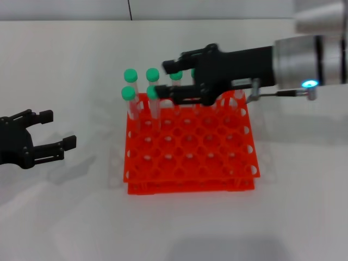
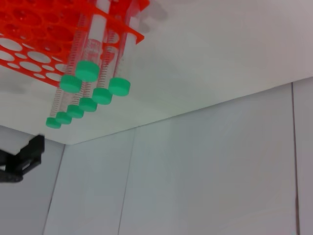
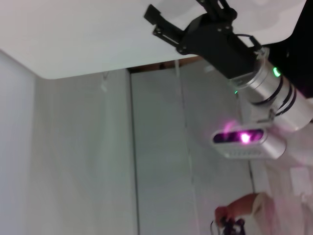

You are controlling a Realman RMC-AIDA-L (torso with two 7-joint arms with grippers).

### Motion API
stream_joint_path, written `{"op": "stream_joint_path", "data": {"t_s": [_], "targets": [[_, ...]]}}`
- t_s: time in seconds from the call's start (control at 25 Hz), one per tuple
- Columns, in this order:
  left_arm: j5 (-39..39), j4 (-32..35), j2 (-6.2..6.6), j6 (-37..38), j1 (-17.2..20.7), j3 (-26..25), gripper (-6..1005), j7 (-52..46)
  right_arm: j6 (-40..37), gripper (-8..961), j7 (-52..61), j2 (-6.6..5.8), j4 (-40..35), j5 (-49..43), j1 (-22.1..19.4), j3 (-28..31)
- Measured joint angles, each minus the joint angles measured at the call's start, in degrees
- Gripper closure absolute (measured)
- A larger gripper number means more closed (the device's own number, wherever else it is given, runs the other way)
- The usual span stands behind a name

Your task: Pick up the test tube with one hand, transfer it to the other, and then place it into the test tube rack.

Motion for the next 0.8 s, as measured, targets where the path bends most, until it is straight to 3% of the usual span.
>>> {"op": "stream_joint_path", "data": {"t_s": [0.32, 0.8], "targets": [[-0.2, 0.1, 0.52, 0.0, -0.2, 0.0, 106, 0.2, -8.0, 414, -4.9, -0.2, -0.3, -1.5, -6.4, 11.7], [-0.4, -0.3, 1.72, 2.2, -0.8, 0.0, 106, 0.6, -8.9, 412, -9.7, -0.24, 3.5, -1.7, -9.8, 15.4]]}}
